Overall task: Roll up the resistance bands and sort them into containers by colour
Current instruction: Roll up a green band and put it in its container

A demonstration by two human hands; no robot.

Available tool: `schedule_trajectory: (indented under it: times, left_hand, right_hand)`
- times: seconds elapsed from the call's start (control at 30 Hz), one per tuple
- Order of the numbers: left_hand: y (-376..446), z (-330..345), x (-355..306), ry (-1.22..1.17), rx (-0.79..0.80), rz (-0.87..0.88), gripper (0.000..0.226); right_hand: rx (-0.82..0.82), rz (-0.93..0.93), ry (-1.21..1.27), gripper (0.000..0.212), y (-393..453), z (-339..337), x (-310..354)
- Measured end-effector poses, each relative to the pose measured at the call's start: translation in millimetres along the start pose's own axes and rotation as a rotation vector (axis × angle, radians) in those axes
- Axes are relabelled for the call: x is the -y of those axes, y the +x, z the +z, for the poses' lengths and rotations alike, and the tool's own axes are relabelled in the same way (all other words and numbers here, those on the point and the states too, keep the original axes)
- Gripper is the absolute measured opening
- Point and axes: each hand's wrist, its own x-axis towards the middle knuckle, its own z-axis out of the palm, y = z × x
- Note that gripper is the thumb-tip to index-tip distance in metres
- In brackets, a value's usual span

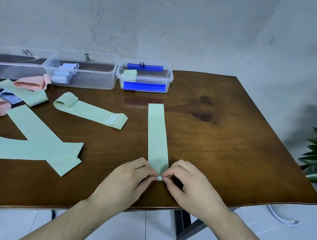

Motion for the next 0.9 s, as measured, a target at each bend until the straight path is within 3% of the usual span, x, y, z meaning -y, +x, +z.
schedule_trajectory:
  times: [0.2, 0.6, 0.9]
  left_hand:
    - [1.3, 1.5, 3.5, -0.015, -0.019, -0.043, 0.013]
    - [3.5, 2.1, -1.3, -0.005, -0.078, -0.092, 0.008]
    - [1.4, 2.1, 1.1, 0.09, -0.06, 0.041, 0.011]
  right_hand:
    - [-0.016, 0.009, -0.031, 0.011, -0.7, 1.4, 1.1]
    - [0.007, 0.0, -0.164, 0.019, 2.3, 1.6, 0.5]
    - [-0.055, -0.022, -0.172, 0.02, 2.4, 5.5, -1.5]
